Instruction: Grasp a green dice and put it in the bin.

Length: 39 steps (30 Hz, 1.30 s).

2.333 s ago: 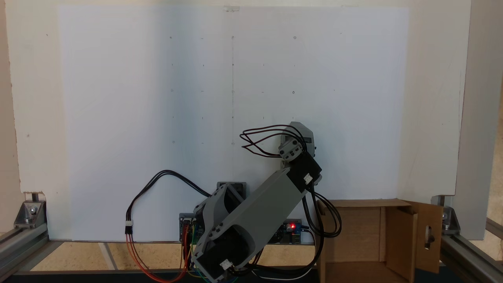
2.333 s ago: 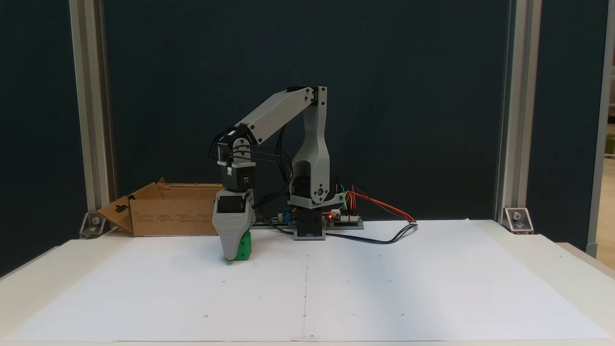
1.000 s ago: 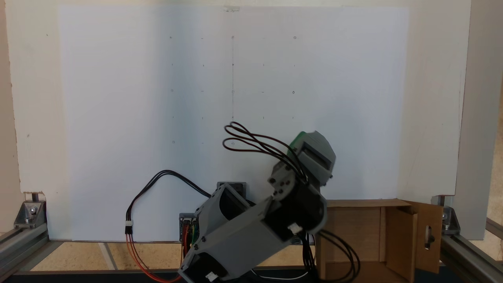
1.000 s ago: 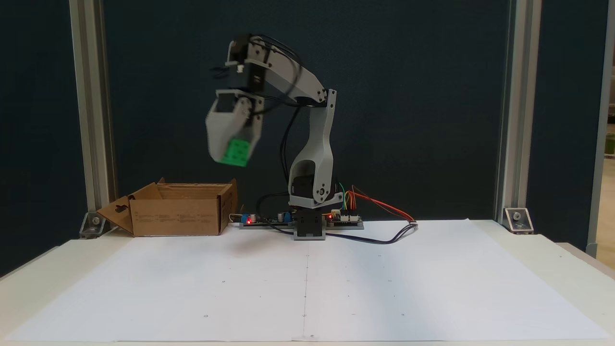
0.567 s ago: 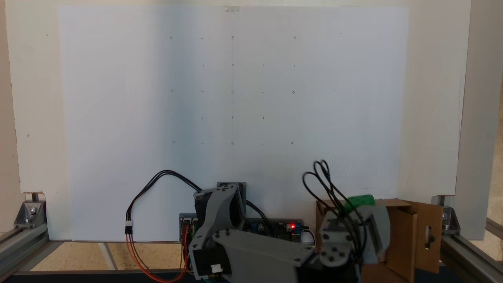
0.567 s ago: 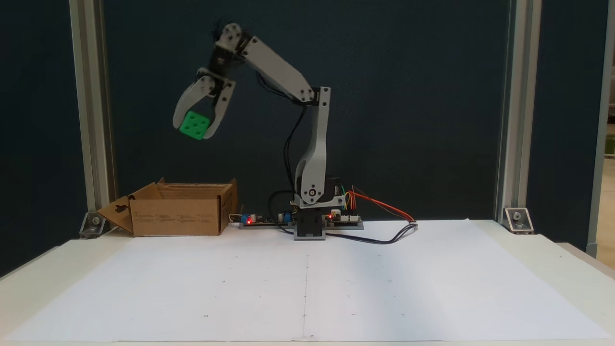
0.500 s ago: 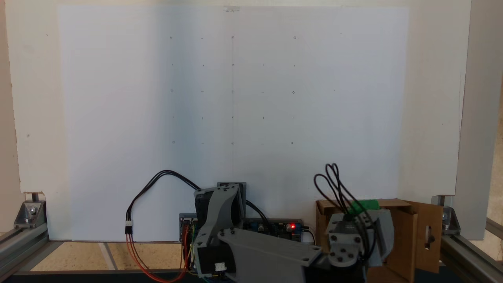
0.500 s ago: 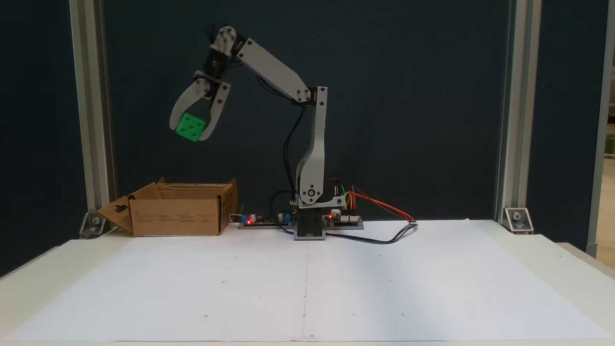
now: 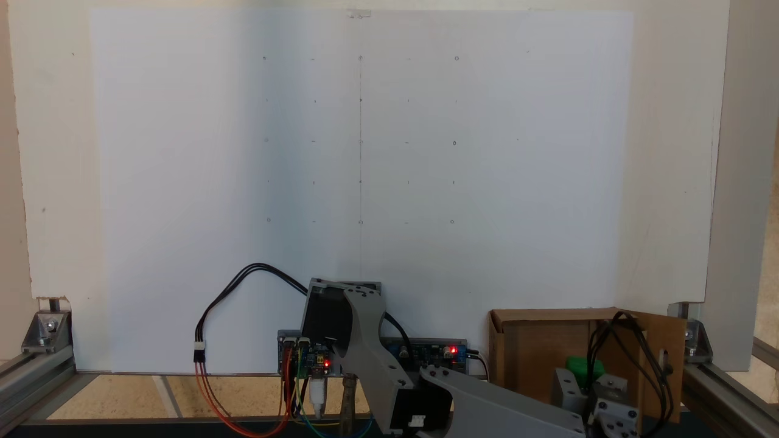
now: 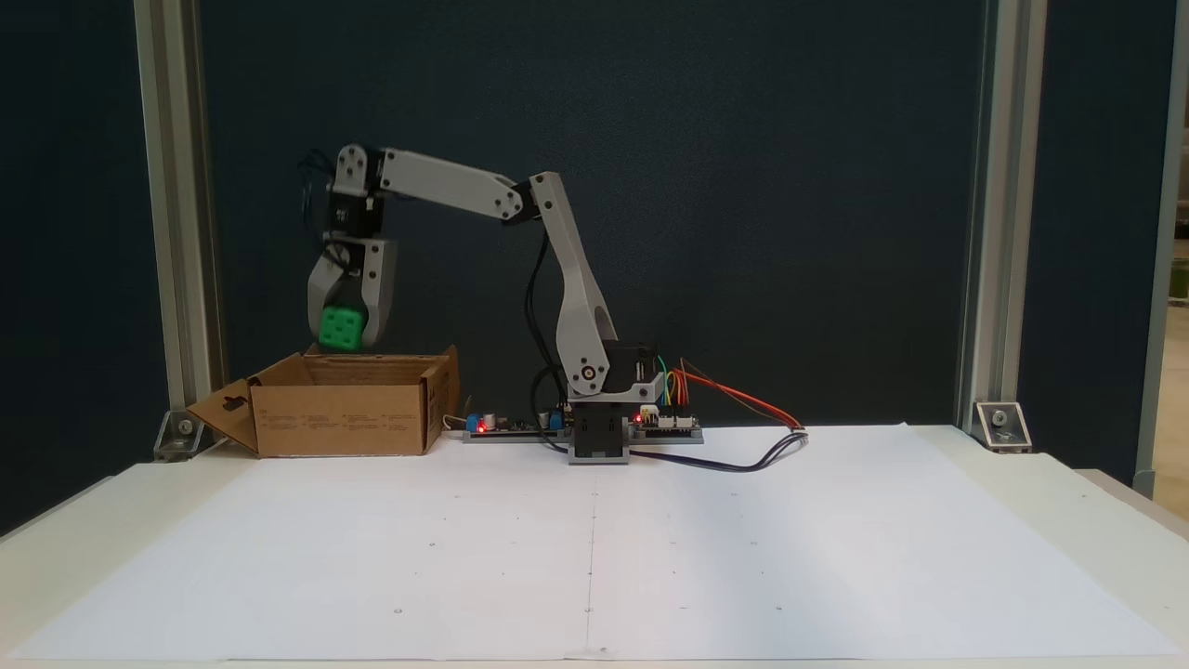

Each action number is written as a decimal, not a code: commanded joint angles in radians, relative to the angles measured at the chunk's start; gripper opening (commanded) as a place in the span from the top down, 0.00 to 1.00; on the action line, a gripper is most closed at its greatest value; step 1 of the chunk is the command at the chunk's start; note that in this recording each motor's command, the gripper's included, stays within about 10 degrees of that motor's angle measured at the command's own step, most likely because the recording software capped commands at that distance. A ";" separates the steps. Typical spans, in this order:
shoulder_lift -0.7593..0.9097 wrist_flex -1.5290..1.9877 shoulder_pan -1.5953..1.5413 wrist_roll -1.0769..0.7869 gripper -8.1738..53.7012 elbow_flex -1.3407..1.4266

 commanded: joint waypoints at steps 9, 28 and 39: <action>-0.028 -0.058 0.017 -0.144 0.57 -0.051; 0.187 -0.060 -0.167 -0.058 0.14 -0.051; 0.462 -0.060 -0.919 0.155 0.14 0.052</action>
